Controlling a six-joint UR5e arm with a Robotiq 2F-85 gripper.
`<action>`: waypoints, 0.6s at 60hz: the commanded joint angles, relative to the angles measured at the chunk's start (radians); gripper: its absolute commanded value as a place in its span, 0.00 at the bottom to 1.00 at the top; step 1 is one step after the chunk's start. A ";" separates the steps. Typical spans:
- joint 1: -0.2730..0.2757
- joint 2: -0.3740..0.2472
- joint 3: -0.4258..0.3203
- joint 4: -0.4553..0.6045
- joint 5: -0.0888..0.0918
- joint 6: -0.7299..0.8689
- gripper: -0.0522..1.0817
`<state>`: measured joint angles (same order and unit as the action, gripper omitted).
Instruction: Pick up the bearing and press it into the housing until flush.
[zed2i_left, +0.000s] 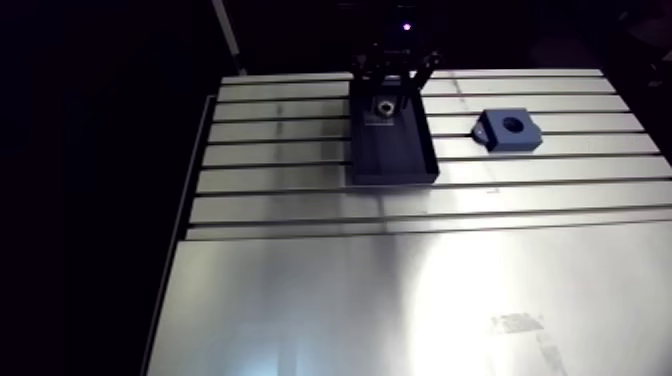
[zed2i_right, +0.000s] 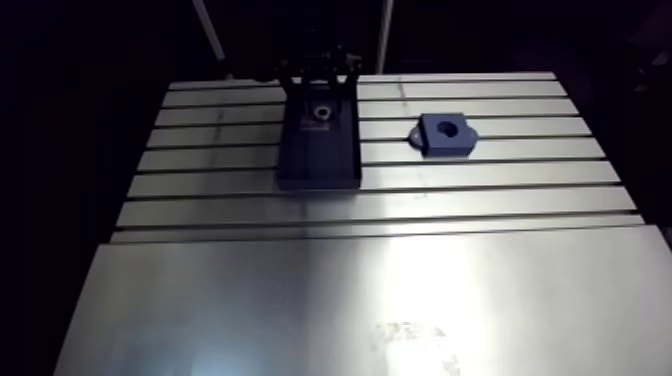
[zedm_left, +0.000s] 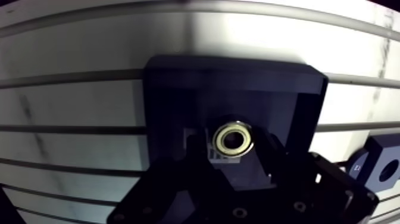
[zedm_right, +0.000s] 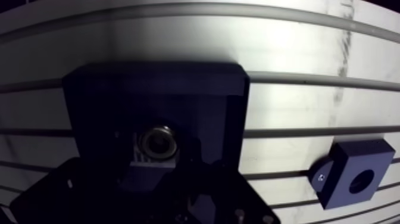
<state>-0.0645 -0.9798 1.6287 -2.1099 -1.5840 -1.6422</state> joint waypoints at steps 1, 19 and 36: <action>0.003 0.002 0.000 0.000 -0.001 0.000 0.46; 0.003 0.005 0.000 0.000 -0.006 0.000 0.46; -0.001 0.004 -0.002 0.000 -0.006 0.000 0.48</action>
<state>-0.0634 -0.9754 1.6274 -2.1104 -1.5893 -1.6421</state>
